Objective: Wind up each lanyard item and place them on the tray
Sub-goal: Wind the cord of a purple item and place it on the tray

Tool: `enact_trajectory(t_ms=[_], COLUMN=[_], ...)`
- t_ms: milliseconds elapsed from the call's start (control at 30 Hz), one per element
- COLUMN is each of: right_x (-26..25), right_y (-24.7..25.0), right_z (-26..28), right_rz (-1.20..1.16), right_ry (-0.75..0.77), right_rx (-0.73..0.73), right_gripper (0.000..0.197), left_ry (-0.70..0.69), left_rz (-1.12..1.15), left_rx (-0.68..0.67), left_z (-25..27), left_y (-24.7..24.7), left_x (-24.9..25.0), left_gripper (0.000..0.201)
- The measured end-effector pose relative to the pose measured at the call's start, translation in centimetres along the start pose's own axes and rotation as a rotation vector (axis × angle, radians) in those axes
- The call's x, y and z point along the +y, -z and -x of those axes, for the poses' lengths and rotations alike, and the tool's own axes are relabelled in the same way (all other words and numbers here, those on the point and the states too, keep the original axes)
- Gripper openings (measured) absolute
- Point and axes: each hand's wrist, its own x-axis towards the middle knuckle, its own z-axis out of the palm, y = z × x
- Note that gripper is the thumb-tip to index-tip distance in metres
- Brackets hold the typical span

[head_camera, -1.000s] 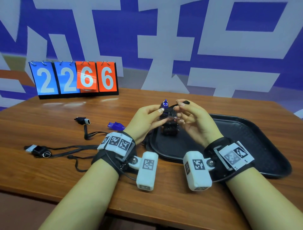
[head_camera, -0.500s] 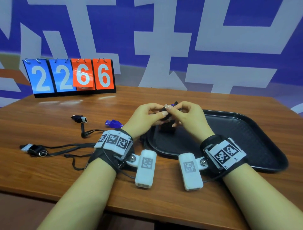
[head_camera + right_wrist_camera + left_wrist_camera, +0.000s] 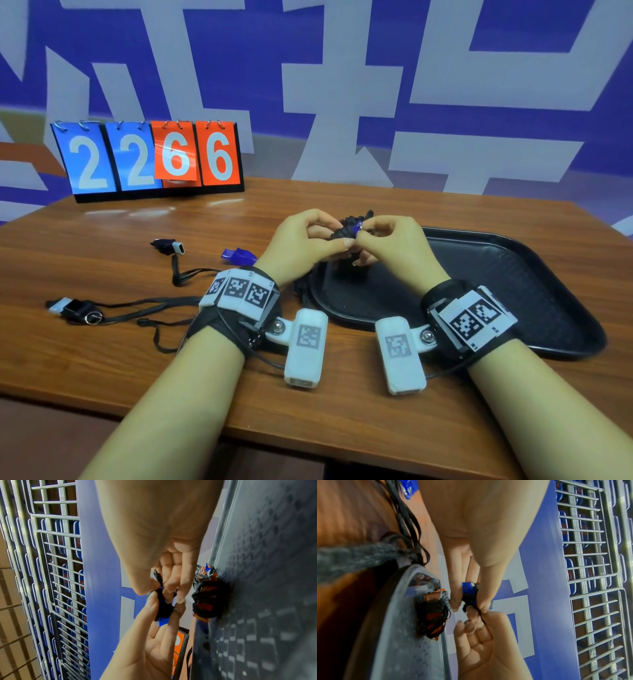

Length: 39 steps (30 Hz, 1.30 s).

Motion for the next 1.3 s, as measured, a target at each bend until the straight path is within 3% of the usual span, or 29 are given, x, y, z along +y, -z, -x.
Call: enact_trajectory(t_ms=[133,233,600,900,967,1067,1200,1300], right_x=[0.30,0.41,-0.06,-0.04,0.06,0.11,-0.09,0.18], right_y=[0.09,0.35,0.14,0.16,0.12,0.13,0.21,0.51], right_z=[-0.15,-0.12,0.07,-0.05,-0.10,-0.14,-0.06,-0.02], right_rz=[0.037,0.131,0.162,0.249,0.288,0.353,0.030,-0.241], right_ry=[0.046,0.058,0.033,0.043,0.029,0.020,-0.120,-0.167], right_rx=[0.018,0.035,0.002,-0.021,-0.025,-0.008,-0.070,-0.101], right_gripper=[0.007,0.007,0.003,0.002,0.006,0.010,0.011,0.014], left_ry=[-0.061,-0.084,0.102,0.104,0.100,0.100,0.146,0.174], left_rz=[-0.012,-0.026,0.291,0.143,0.082,0.048,0.166,0.269], left_rx=[-0.046,-0.056,-0.139,0.007,0.006,-0.014,-0.024,0.048], left_z=[0.09,0.13,0.23,0.02,0.06,0.06,0.15,0.20], left_y=[-0.08,-0.17,-0.35,-0.58,-0.48,-0.47,-0.18,-0.16], left_x=[0.22,0.17,0.07,-0.15,-0.20,-0.16,0.03,0.16], left_gripper=[0.043,0.036,0.025,0.021,0.010,0.010,0.012,0.019])
